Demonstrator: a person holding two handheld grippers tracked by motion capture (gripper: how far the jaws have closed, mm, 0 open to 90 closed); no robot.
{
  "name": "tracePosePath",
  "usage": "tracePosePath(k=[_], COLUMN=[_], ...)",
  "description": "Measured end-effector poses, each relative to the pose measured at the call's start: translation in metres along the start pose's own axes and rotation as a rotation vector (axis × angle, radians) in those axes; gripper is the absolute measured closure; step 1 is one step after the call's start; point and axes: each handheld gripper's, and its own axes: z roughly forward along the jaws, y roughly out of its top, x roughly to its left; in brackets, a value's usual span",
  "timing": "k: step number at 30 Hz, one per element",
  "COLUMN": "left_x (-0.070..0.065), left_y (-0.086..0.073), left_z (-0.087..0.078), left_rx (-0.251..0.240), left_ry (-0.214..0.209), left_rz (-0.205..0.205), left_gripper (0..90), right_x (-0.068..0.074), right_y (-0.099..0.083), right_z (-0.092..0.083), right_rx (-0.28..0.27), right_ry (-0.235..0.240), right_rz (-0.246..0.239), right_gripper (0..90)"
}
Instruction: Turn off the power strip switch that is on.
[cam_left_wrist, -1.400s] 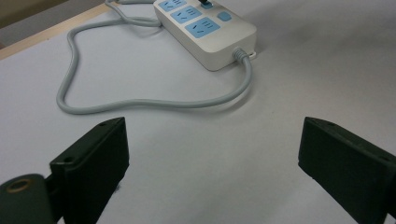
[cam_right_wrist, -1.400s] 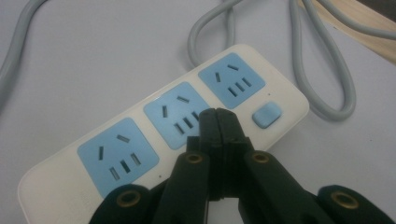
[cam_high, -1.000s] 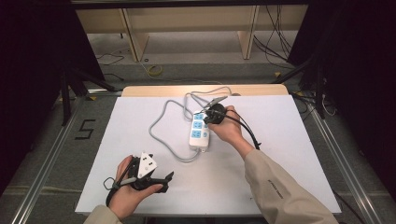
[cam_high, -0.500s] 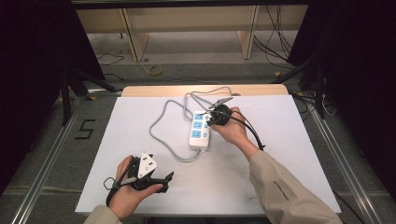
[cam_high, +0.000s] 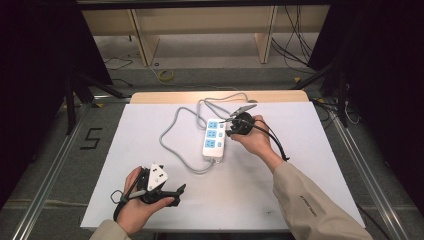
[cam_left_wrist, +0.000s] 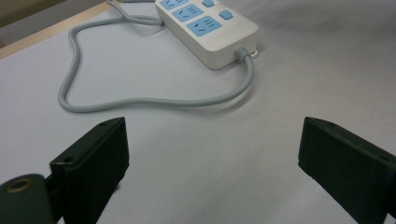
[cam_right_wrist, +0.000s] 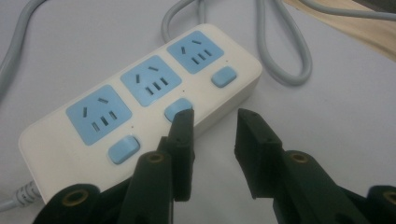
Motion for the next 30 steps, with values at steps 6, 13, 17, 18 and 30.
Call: tracePosePath(k=[6, 13, 17, 18, 30], left_x=[0.000, 0.000, 0.000, 0.000, 0.000], left_y=[0.000, 0.000, 0.000, 0.000, 0.000], left_z=[0.000, 0.000, 0.000, 0.000, 0.000], left_rx=[0.001, 0.003, 0.004, 0.004, 0.006], left_ry=[0.003, 0.005, 0.005, 0.004, 0.007], left_rz=[0.000, 0.000, -0.001, -0.002, -0.002], left_gripper=[8.2, 8.2, 8.3, 8.2, 8.2], right_x=[-0.004, -0.008, -0.011, -0.011, -0.019], right_y=[-0.004, -0.009, -0.013, -0.014, -0.025], right_z=[-0.007, -0.014, -0.017, -0.019, -0.035], right_rx=[-0.004, -0.009, -0.004, -0.005, -0.020], right_ry=[-0.002, -0.004, -0.007, -0.006, -0.012], right_rz=[0.011, 0.021, 0.030, 0.030, 0.051], right_gripper=[64.6, 63.6, 63.3, 63.3, 62.0])
